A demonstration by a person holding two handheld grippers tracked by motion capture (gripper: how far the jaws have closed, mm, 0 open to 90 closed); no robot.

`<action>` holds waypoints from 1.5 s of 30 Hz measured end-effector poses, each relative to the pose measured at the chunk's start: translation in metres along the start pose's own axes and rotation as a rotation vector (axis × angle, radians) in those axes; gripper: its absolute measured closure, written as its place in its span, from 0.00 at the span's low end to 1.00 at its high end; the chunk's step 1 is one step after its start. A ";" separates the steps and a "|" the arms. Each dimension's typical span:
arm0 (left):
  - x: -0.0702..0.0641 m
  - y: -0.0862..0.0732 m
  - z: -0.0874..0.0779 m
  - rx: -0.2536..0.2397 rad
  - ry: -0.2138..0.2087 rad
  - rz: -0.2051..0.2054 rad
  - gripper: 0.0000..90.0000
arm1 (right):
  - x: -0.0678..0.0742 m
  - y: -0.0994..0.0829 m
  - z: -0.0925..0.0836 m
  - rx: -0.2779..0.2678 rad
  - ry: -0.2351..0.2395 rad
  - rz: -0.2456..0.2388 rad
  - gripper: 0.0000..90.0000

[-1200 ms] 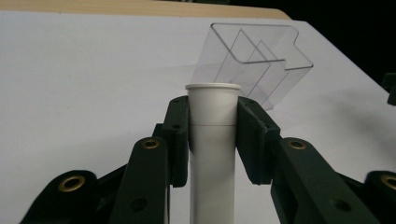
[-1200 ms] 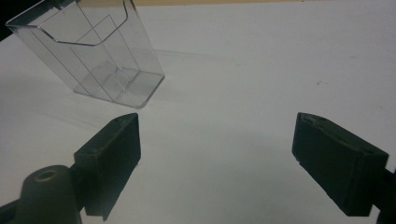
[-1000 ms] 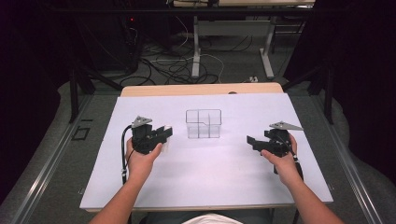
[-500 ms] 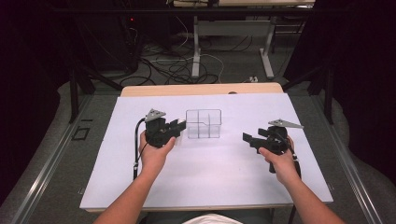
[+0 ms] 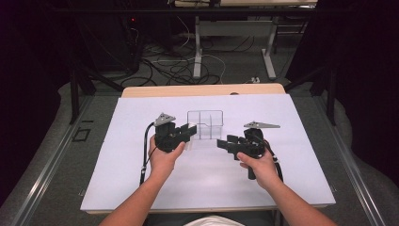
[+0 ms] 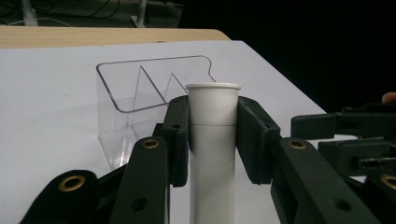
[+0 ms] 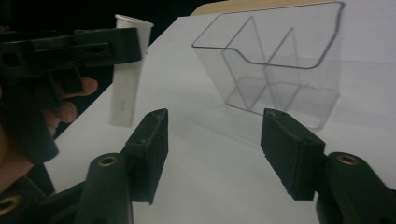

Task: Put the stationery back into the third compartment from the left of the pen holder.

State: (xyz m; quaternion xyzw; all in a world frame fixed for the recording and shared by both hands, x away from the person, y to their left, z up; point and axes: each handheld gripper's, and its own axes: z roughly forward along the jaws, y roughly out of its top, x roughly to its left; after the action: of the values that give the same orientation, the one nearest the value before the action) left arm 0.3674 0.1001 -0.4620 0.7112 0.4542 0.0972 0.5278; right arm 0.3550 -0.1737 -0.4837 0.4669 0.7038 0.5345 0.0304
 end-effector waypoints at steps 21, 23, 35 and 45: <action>-0.016 -0.018 0.024 0.051 -0.055 -0.013 0.75 | 0.015 -0.025 0.025 0.011 0.118 0.200 0.61; -0.017 -0.018 0.025 0.052 -0.056 -0.016 0.75 | 0.016 -0.027 0.027 0.014 0.110 0.210 0.62; -0.028 -0.021 0.030 0.061 -0.082 -0.004 0.75 | 0.019 -0.029 0.032 0.014 0.113 0.232 0.66; -0.037 -0.024 0.033 0.070 -0.099 0.016 0.75 | 0.016 -0.029 0.033 0.024 0.118 0.246 0.71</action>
State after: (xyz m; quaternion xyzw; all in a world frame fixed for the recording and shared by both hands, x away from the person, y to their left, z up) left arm 0.3536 0.0515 -0.4831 0.7366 0.4251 0.0501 0.5236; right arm 0.3456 -0.1384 -0.5131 0.5178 0.6481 0.5523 -0.0823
